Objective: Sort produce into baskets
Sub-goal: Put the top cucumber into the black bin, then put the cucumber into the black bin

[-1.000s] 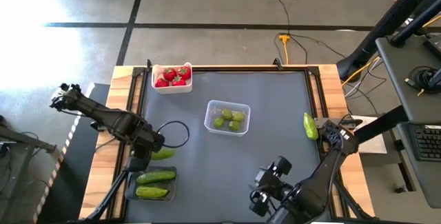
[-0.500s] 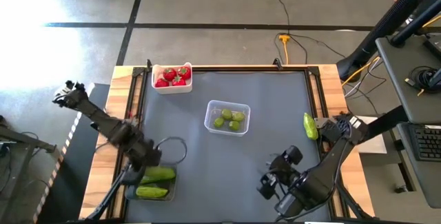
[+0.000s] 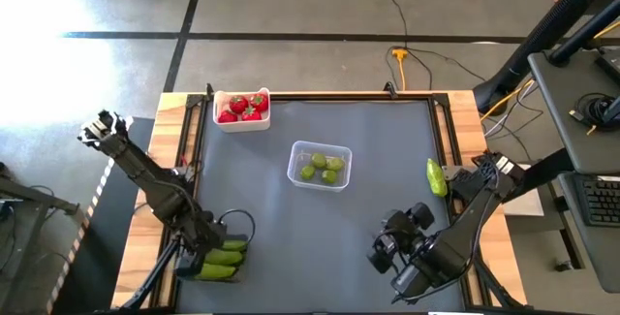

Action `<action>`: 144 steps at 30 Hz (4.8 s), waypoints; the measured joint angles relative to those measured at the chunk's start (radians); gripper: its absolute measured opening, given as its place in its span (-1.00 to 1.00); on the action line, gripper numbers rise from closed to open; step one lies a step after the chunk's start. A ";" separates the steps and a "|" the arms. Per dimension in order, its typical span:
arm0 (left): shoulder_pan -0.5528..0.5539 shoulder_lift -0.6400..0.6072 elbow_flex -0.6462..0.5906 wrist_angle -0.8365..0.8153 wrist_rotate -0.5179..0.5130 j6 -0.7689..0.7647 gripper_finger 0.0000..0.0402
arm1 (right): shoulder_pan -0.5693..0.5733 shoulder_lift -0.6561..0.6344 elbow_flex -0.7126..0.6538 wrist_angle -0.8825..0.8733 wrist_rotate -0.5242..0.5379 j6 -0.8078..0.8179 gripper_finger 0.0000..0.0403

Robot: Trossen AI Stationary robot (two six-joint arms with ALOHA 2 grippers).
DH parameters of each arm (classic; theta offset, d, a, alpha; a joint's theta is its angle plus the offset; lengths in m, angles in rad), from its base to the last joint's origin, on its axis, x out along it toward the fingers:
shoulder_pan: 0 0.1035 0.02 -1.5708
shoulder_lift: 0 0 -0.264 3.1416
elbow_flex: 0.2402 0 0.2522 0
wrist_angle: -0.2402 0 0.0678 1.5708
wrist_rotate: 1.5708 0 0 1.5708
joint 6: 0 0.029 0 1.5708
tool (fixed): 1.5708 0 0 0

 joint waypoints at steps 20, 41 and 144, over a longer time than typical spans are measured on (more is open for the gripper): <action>0.252 0.001 0.369 -0.188 -0.360 0.141 0.49 | -0.207 -0.165 -0.291 -0.002 -0.265 -0.006 0.75; 0.928 0.219 0.332 0.298 -0.380 0.946 0.48 | -1.228 -0.225 -0.839 0.081 -0.569 -0.873 0.75; 0.422 0.416 -0.039 0.903 -0.425 0.813 0.66 | -0.286 0.541 0.606 0.194 -0.463 -0.620 0.68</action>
